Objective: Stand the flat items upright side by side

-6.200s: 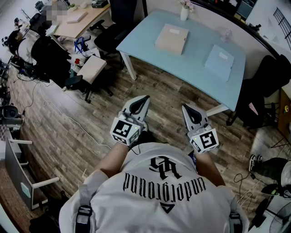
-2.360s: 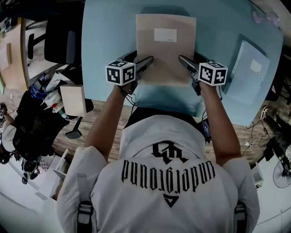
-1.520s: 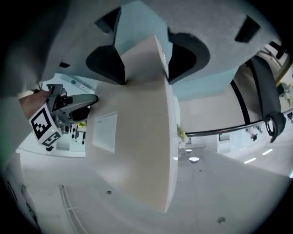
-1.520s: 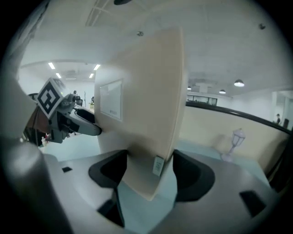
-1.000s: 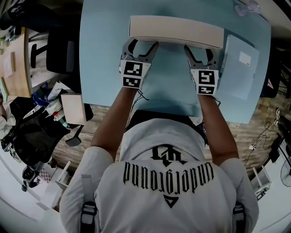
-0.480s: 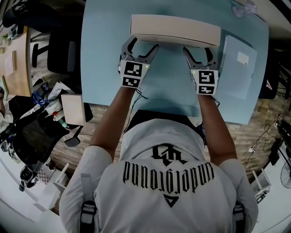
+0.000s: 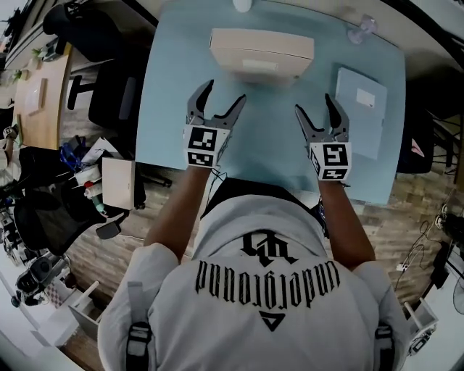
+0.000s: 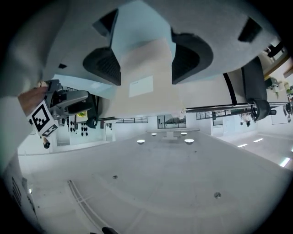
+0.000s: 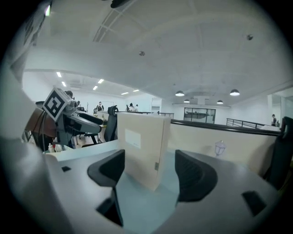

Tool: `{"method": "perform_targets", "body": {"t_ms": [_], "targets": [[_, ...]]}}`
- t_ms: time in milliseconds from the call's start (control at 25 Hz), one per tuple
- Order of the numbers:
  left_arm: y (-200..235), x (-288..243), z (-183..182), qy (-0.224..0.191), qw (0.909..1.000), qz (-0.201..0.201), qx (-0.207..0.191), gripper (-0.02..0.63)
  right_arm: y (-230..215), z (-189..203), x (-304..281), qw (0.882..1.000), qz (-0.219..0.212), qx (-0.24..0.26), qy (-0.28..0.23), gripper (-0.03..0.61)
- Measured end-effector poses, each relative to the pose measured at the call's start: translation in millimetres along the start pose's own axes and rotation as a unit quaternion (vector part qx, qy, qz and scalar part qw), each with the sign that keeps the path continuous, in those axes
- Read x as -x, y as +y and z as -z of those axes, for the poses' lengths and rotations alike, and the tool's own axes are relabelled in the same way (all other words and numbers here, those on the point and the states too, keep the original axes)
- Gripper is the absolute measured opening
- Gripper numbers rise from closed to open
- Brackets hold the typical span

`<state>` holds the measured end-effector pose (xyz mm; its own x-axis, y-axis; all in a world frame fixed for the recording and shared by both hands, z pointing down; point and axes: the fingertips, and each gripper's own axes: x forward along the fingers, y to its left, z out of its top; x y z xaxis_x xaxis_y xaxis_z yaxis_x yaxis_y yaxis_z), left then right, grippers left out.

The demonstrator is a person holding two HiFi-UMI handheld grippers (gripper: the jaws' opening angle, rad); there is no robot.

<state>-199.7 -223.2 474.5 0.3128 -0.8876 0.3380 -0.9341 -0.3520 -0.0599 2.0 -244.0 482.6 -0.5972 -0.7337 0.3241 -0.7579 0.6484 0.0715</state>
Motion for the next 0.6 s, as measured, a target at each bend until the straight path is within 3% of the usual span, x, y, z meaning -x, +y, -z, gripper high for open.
{"method": "perform_targets", "body": {"t_ms": [200, 320, 600], "targets": [[-53, 42, -30, -0.038, 0.9989, -0.004, -0.028, 0.357, -3, -17, 78, 0.999, 0.017, -0.003, -0.035, 0.334], [-76, 50, -35, -0.053, 0.9983, 0.001, -0.024, 0.357, -7, -17, 102, 0.998, 0.028, -0.002, -0.049, 0.334], [-121, 52, -57, -0.073, 0.9953, 0.055, -0.032, 0.357, -14, -21, 153, 0.996, 0.073, -0.001, -0.054, 0.331]]}}
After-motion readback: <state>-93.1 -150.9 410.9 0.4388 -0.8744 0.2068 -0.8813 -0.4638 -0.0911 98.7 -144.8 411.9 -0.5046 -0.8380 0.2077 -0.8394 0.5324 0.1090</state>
